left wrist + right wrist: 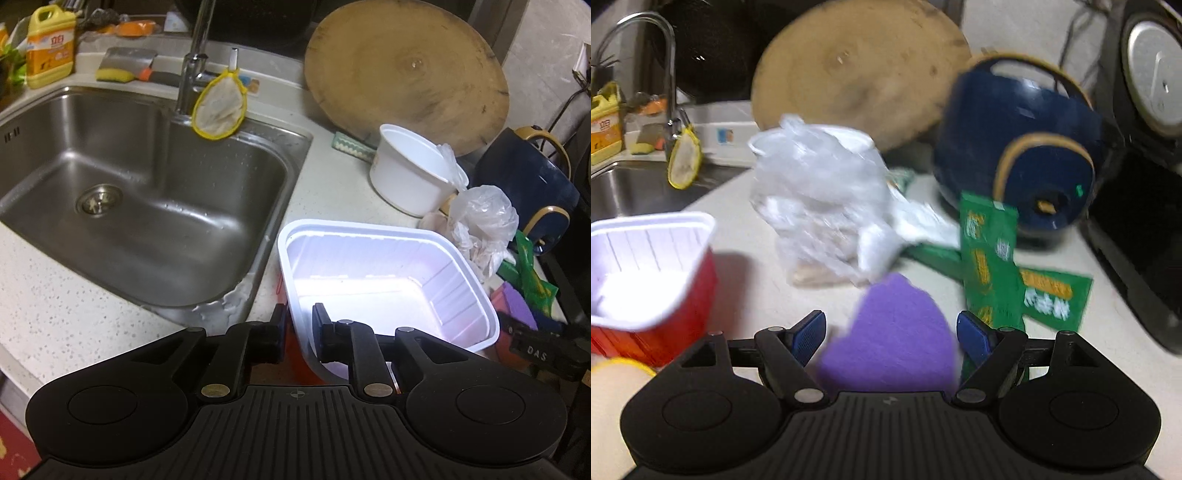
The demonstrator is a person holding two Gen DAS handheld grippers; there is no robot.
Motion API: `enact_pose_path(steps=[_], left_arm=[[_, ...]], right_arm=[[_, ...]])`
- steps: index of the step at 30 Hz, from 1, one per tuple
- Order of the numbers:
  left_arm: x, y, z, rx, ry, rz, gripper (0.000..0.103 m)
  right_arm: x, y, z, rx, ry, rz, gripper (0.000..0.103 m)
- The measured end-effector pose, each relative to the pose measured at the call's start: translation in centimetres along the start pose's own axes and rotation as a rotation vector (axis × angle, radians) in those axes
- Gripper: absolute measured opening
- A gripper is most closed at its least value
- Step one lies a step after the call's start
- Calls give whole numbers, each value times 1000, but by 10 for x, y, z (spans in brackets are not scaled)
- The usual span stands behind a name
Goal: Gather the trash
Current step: 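Grasp the purple sponge with the right gripper while the left gripper holds the red tray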
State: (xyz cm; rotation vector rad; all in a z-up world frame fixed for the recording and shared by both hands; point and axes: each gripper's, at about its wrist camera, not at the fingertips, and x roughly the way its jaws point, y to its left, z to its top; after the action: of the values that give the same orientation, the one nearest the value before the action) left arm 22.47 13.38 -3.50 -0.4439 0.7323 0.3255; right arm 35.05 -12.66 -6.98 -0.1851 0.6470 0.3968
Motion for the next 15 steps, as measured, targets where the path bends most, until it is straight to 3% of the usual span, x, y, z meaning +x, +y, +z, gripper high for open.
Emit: enact_pose_path(steps=[6,8,10,15], left_arm=[[0,1,-3,-42,0,-7,16],[-1,2,-4,-50,-6,-15,14],[-4,3,-5,-49,-24,-21,10],[-15,16,-2,-93,-74,-37,11]], right_arm=[[-3,-3,-3,16,37,13,81],[-4,-2,-2,26,49,27,68],[-8,-2,-1,54,56,62,68],[-39,6,6,40,-30,61,67]])
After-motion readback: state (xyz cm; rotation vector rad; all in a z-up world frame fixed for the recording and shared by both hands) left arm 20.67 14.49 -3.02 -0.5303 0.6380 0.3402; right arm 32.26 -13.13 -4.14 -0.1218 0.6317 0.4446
